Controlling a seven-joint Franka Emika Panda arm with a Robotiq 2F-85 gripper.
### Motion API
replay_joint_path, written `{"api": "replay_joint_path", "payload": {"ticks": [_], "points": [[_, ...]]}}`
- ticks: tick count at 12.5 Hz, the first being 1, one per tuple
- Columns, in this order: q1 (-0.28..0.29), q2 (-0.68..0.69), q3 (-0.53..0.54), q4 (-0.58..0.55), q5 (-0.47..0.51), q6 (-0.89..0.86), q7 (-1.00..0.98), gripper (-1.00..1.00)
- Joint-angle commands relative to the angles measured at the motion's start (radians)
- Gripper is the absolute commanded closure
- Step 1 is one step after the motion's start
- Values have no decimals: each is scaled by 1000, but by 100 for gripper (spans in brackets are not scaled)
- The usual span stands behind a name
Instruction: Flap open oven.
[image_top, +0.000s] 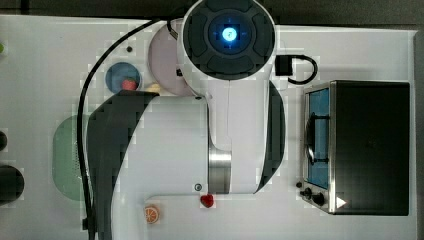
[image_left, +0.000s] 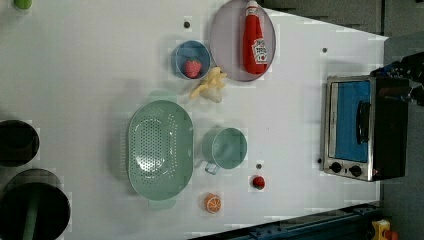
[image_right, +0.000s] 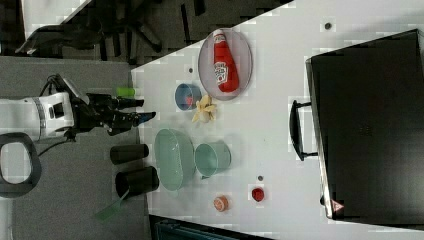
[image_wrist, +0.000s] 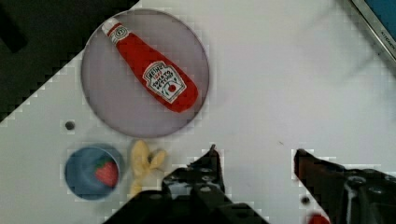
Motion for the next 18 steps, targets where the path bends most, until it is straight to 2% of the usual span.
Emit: {"api": "replay_joint_path", "payload": {"ticks": [1,3,5,6,12,13,16,18], "points": [[-14,-222,-48,-67,-41,-186,167,-59],[-14,-222,-48,-68,-41,-186,167,-100],[-14,-222,-47,-67,-41,-186,167,-100],[-14,-222,-48,-68,-41,-186,167,-89],[-15,-222,-51,-71,-41,-190,166,56],[-16,-222,-52,-77,-42,-190,166,65],[-18,-222,-78,-118,-55,-188,127,65],[-22,-222,-110,-148,-56,-185,-25,65]]}}
